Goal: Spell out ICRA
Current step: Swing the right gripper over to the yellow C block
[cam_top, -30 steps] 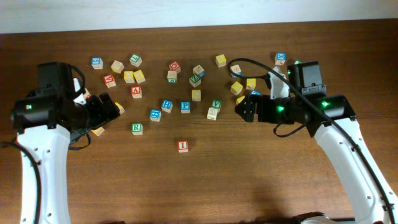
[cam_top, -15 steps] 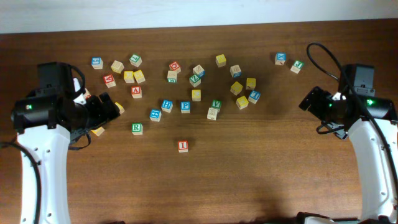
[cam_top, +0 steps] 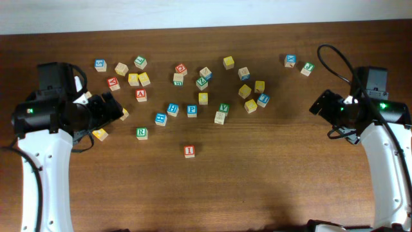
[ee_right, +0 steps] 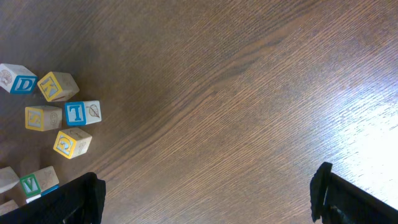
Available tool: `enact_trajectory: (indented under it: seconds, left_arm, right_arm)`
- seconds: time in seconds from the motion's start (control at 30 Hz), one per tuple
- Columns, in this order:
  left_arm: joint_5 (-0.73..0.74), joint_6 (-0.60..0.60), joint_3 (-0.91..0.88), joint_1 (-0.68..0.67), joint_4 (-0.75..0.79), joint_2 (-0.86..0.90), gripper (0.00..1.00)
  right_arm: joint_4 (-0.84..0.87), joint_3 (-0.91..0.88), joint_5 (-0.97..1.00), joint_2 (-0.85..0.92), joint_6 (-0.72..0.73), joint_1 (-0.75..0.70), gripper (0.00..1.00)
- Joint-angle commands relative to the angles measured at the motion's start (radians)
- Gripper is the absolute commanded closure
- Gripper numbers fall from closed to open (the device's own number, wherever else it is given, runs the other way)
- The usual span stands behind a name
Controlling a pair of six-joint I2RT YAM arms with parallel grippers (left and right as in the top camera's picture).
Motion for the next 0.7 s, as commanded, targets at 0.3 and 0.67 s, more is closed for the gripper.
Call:
enact_trajectory:
  seconds: [0.3,0.67]
  left_arm:
    - [0.168,-0.114,0.007,-0.069,0.086,-0.014,0.01]
    - [0.134,-0.102,0.003,-0.276,0.080,0.126,0.00]
  right_arm:
    - [0.000,0.019,-0.002,0.001,0.008,-0.003,0.02]
    - [0.000,0.019,-0.002,0.001,0.008,-0.003,0.02]
